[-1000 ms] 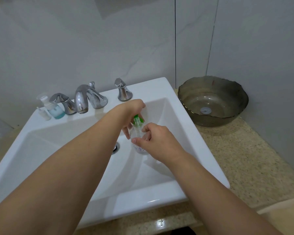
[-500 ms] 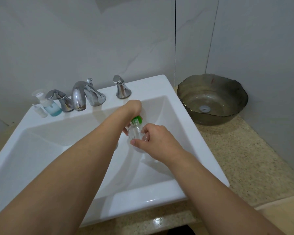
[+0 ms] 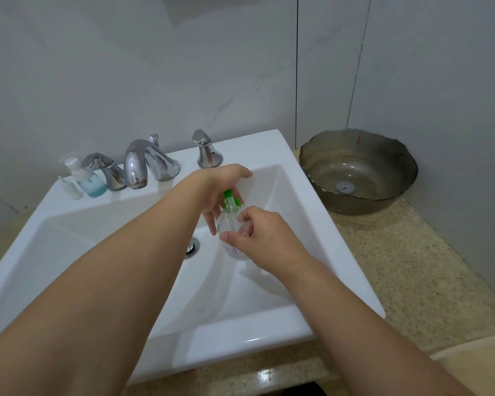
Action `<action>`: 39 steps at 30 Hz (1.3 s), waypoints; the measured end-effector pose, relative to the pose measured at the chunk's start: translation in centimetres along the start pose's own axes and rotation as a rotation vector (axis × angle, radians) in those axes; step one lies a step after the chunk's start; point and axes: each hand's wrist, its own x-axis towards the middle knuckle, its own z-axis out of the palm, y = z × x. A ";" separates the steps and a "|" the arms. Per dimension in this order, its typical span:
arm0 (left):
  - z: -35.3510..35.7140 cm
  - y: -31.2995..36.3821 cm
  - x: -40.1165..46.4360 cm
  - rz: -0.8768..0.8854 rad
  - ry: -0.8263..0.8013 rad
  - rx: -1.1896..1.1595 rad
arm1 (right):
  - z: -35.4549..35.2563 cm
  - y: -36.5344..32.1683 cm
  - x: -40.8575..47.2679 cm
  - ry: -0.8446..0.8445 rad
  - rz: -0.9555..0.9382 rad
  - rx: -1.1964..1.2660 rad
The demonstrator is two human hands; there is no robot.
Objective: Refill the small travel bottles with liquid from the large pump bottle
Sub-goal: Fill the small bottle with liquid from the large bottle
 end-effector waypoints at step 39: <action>1.3 -0.5 0.1 0.074 0.183 0.037 | 0.2 0.2 0.4 -0.005 0.004 -0.074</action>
